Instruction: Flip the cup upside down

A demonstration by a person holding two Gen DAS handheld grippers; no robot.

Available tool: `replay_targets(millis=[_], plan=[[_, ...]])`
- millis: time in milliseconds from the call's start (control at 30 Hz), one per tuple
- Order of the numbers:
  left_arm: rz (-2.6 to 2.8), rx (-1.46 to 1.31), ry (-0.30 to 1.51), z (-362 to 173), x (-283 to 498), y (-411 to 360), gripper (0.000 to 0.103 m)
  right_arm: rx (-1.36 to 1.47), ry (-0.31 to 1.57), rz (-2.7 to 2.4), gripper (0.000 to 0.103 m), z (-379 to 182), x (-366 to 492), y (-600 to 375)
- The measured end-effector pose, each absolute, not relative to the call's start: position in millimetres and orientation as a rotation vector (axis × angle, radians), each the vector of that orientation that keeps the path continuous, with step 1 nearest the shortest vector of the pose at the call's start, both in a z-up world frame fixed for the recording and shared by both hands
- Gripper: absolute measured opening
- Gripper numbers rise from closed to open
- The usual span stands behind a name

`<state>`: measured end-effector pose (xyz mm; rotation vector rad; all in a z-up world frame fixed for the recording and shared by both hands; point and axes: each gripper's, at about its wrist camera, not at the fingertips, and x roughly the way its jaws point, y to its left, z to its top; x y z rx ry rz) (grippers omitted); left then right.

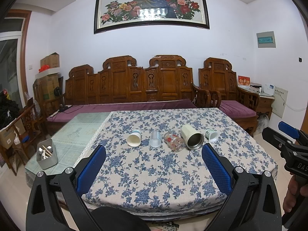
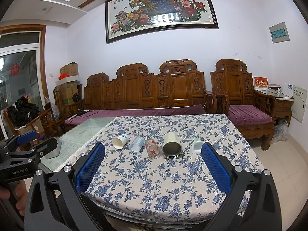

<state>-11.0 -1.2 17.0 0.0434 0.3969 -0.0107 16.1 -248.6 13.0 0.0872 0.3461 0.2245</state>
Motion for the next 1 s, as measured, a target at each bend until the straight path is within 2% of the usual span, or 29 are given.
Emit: replay_targets(millis=[333, 867, 1000], plan=[[-0.015, 0.045, 0.45, 9.9, 6.2, 2.0, 0.096, 0.094, 0.388, 0.239, 0.1, 3.2, 36.0, -247.7], [-0.088, 0.123, 0.683, -51.7, 124.9, -1.2, 0.096, 0.057, 0.527, 0.264, 0.1, -61.7, 154.2, -251.1], [-0.095, 0.125, 0.715, -61.3, 158.8, 2.2, 0.096, 0.046, 0.581, 0.276, 0.097, -77.2, 187.6, -247.0]])
